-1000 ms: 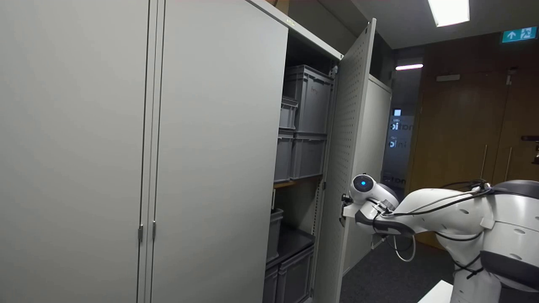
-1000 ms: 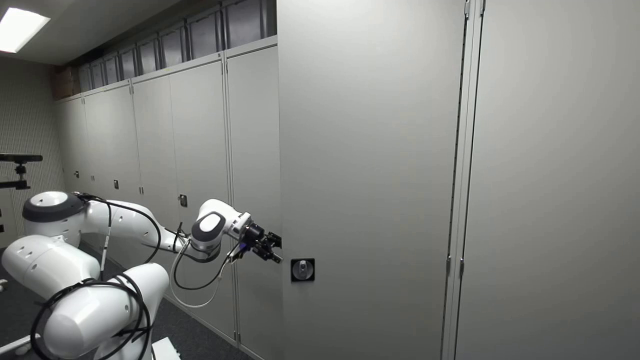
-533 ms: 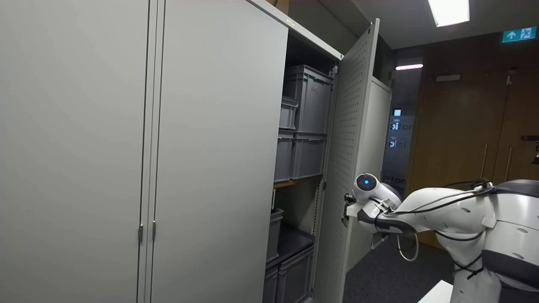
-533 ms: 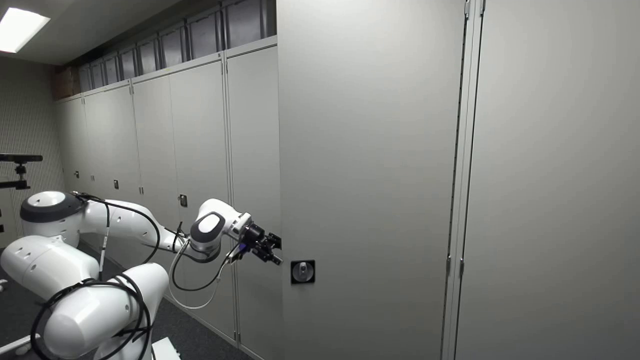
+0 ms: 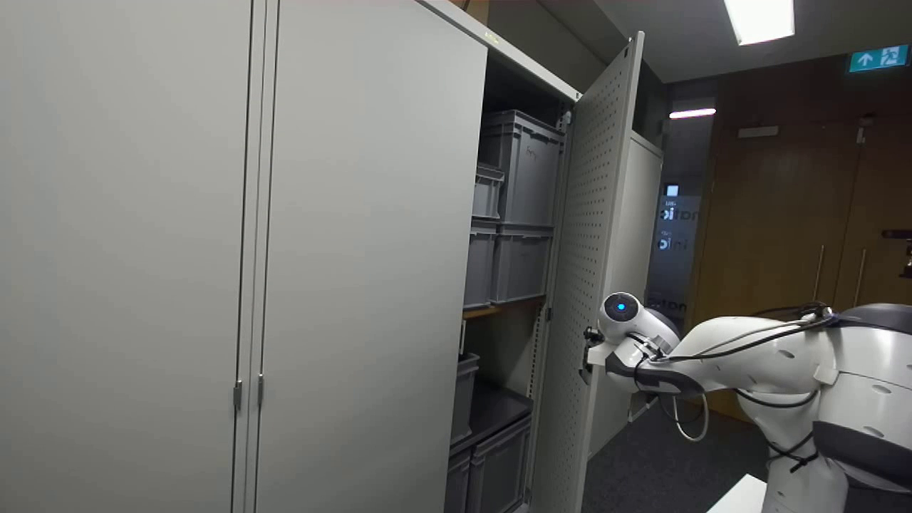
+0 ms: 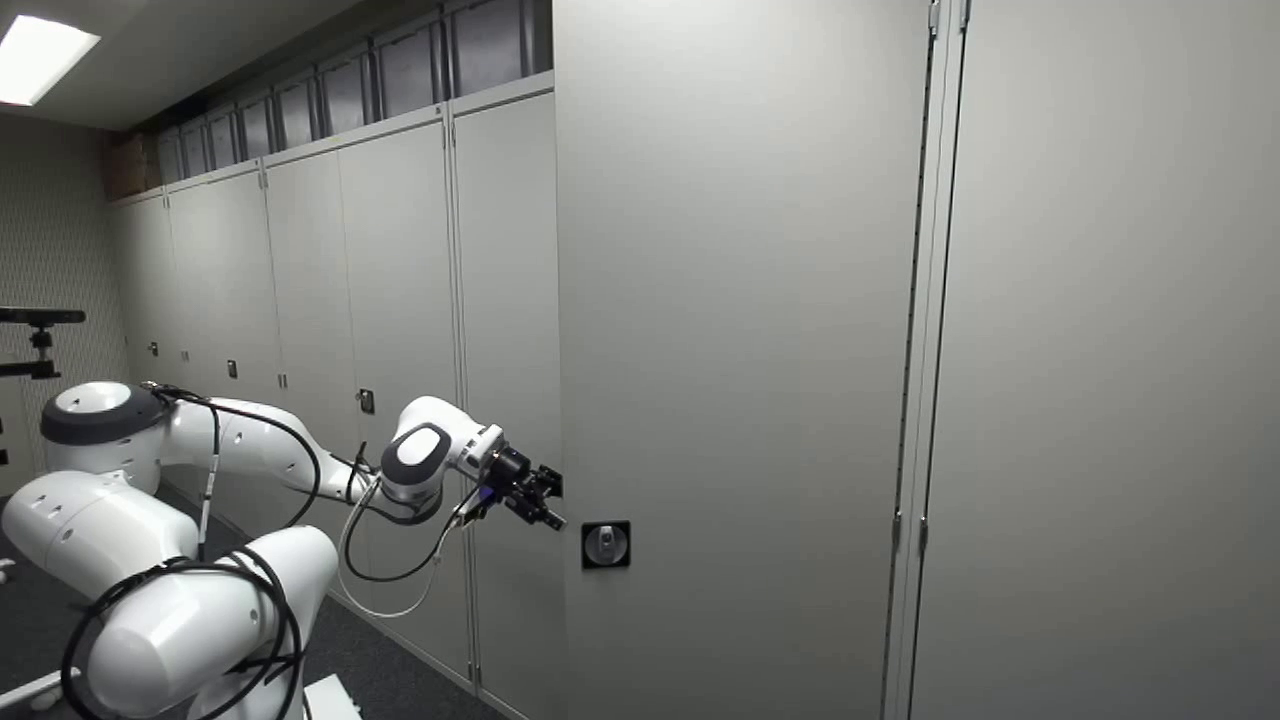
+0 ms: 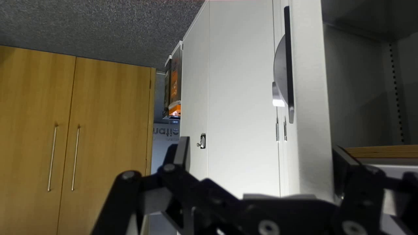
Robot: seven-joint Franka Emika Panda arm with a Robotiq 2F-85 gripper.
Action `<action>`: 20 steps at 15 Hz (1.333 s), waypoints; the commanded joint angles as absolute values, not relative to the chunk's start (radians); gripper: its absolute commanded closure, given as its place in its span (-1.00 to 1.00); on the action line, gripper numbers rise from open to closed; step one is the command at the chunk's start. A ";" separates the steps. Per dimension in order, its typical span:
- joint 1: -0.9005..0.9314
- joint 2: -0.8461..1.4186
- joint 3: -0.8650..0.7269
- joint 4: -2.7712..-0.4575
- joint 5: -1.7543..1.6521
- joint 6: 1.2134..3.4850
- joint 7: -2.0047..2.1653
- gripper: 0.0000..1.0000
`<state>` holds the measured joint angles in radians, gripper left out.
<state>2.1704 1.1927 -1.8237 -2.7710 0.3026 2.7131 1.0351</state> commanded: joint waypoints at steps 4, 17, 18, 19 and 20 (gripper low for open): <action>2.173 1.214 -1.847 -2.781 0.322 2.710 0.976 -1.00; 2.226 1.214 -1.835 -2.772 0.327 2.734 0.928 -1.00; 2.229 1.212 -1.833 -2.766 0.326 2.733 0.922 -1.00; 2.233 1.210 -1.833 -2.762 0.325 2.734 0.915 -1.00; 2.235 1.209 -1.832 -2.756 0.326 2.732 0.910 -1.00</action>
<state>2.2186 1.1928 -1.8232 -2.7563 0.3031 2.7163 0.9631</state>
